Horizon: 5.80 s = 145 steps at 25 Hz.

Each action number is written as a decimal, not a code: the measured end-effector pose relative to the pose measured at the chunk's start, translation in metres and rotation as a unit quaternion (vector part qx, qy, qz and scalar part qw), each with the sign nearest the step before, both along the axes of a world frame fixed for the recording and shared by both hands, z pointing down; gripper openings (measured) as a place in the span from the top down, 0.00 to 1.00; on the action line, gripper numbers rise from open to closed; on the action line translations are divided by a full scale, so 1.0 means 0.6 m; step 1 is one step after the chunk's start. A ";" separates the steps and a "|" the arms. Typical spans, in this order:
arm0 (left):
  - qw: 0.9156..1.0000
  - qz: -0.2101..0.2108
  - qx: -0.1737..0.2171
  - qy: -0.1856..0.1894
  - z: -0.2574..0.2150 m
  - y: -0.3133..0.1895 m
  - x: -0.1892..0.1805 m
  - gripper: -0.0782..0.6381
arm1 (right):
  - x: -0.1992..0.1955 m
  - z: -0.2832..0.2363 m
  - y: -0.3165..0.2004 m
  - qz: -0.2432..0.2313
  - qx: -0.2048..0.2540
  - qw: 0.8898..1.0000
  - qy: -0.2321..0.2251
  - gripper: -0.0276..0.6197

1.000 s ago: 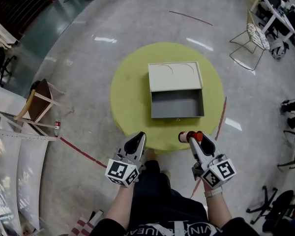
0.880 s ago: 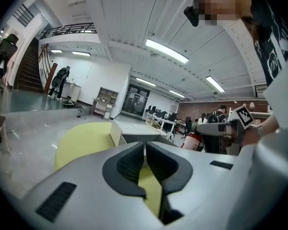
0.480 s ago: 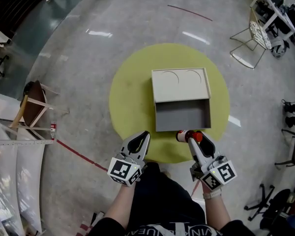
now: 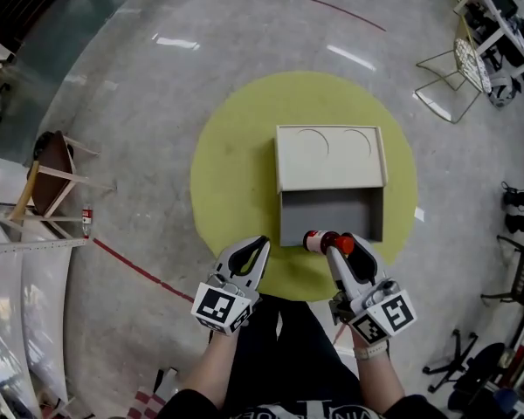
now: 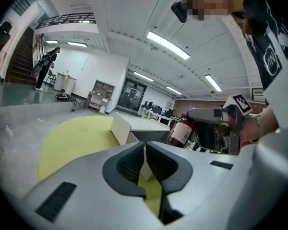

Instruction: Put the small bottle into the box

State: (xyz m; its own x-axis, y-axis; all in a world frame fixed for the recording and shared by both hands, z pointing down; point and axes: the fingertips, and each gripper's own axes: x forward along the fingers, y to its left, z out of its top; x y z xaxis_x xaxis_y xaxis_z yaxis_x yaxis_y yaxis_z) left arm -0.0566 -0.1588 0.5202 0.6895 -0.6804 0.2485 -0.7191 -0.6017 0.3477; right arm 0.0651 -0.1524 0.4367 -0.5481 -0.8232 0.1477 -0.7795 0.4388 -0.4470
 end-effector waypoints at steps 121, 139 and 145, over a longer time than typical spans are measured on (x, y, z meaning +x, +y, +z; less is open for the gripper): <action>0.997 -0.023 0.067 0.020 -0.202 -0.078 0.051 0.86 | 0.054 -0.099 -0.043 -0.023 0.043 0.991 0.122 0.95; 0.992 -0.021 0.120 0.022 -0.295 -0.084 0.057 0.86 | 0.083 -0.180 -0.037 -0.009 0.084 0.988 0.127 0.95; 0.991 -0.026 0.129 0.023 -0.314 -0.079 0.047 0.86 | 0.081 -0.195 -0.031 -0.007 0.092 0.988 0.126 0.95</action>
